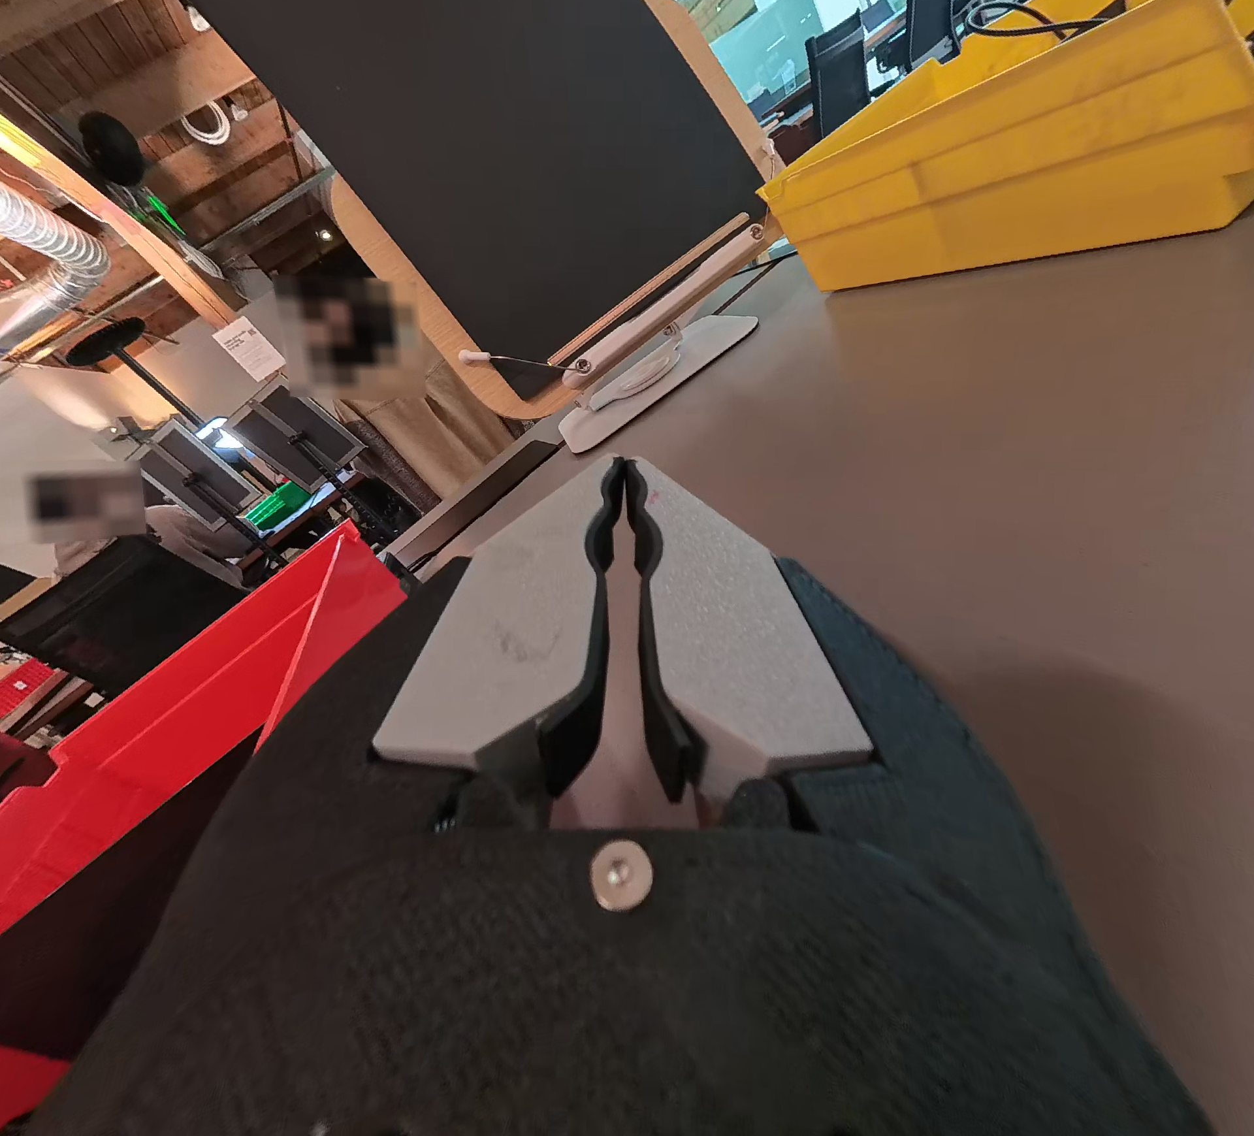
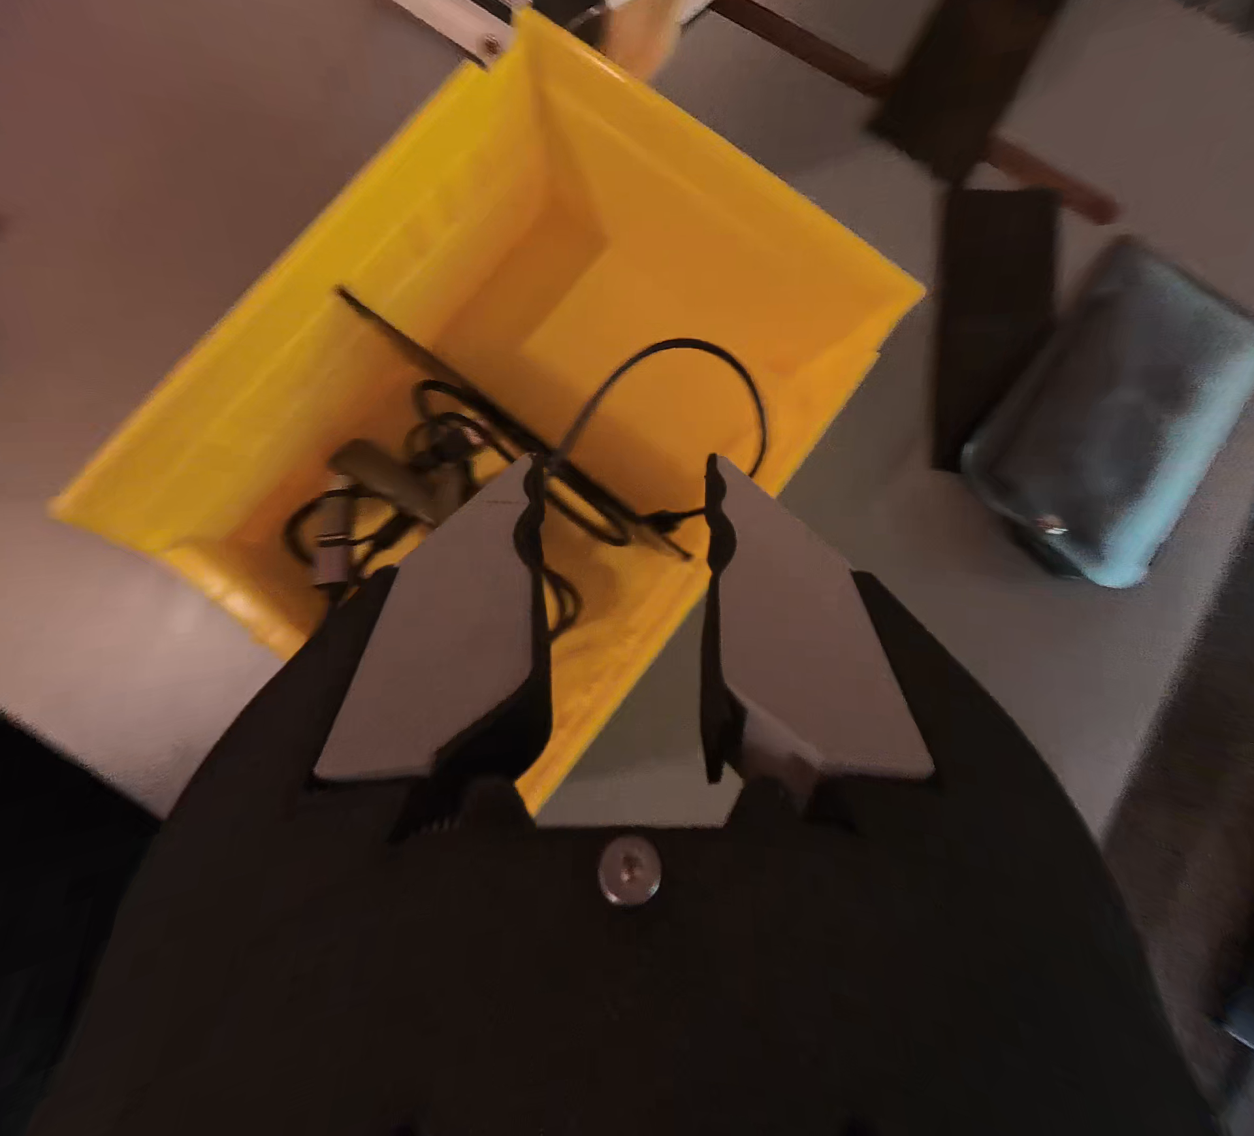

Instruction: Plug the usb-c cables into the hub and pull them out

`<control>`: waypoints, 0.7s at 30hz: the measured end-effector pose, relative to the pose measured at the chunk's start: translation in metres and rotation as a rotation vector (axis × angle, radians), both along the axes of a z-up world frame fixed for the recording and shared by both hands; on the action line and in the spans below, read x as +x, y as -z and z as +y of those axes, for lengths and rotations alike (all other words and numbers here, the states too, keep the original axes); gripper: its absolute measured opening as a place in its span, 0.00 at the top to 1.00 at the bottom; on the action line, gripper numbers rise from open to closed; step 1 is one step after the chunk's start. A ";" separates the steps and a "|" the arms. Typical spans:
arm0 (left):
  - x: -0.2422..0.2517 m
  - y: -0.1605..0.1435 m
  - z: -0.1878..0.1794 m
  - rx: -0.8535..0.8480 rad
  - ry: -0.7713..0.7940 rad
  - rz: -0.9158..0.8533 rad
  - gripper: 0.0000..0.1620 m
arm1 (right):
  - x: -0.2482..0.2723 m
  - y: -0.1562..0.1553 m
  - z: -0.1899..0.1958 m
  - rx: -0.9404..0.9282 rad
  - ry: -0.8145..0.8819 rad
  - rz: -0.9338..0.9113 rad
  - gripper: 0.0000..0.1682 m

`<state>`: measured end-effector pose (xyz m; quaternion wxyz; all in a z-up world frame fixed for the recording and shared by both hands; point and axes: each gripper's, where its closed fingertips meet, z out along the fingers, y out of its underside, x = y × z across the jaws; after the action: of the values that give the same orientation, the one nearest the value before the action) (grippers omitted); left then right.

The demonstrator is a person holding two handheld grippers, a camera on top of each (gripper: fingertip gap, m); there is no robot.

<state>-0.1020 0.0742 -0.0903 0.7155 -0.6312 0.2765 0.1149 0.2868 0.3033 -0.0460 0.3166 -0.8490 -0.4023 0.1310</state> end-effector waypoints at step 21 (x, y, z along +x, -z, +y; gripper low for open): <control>-0.001 -0.001 0.000 0.005 0.003 -0.011 1.00 | -0.009 -0.016 0.001 0.205 -0.031 -0.437 1.00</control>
<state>-0.1033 0.0742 -0.0888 0.7186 -0.6299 0.2730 0.1110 0.2774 0.3048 -0.0298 0.3044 -0.8145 -0.4852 -0.0925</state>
